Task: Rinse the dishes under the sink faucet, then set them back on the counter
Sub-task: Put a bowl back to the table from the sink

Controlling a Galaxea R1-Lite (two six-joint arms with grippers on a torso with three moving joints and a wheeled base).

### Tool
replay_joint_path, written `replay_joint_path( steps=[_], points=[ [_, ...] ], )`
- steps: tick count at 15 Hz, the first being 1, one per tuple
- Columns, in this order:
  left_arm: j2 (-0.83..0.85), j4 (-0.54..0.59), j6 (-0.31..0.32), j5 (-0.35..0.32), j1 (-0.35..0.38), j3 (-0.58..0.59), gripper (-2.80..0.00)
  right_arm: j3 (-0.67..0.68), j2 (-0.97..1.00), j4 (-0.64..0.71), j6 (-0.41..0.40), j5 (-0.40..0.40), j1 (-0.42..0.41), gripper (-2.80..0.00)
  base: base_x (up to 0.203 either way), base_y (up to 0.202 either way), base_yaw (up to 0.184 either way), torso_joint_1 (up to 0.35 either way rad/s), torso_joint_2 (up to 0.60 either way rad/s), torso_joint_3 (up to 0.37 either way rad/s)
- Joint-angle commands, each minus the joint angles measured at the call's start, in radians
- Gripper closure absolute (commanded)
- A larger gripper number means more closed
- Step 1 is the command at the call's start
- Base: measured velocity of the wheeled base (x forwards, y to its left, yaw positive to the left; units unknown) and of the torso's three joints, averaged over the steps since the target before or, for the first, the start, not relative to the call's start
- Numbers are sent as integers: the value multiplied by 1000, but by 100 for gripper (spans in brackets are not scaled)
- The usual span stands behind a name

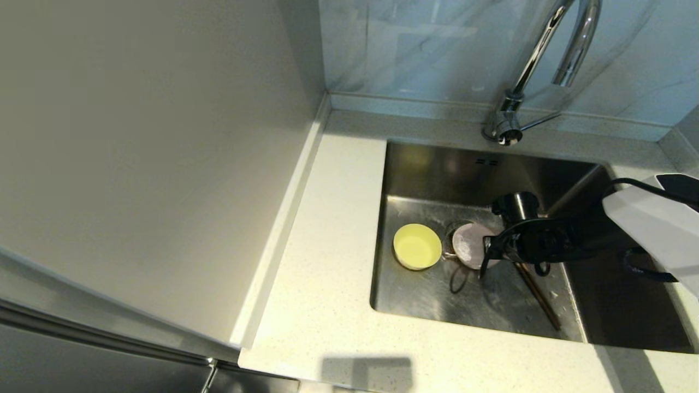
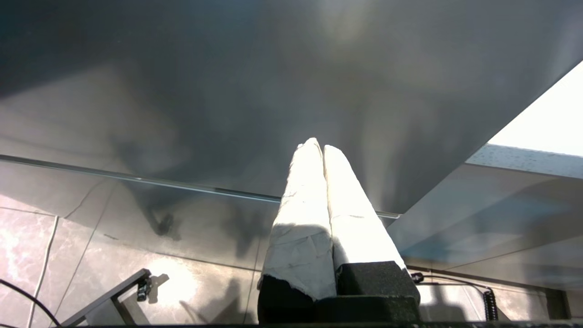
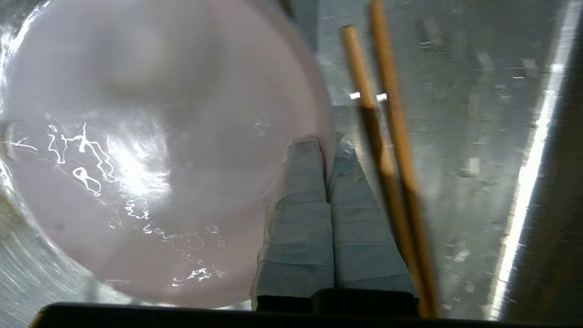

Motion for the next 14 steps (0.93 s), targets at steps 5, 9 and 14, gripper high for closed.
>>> replay_joint_path(
  steps=[5,9,14],
  points=[
    [-3,0,0,0,0,0,0,46,-105,-1,-23,-5,-52,0,0,0,0,0,0,0],
    [-3,0,0,0,0,0,0,76,-166,-3,-74,-4,-81,0,0,0,0,0,0,0],
    [-3,0,0,0,0,0,0,128,-259,-8,-177,-41,-107,0,0,0,0,0,0,0]
  ],
)
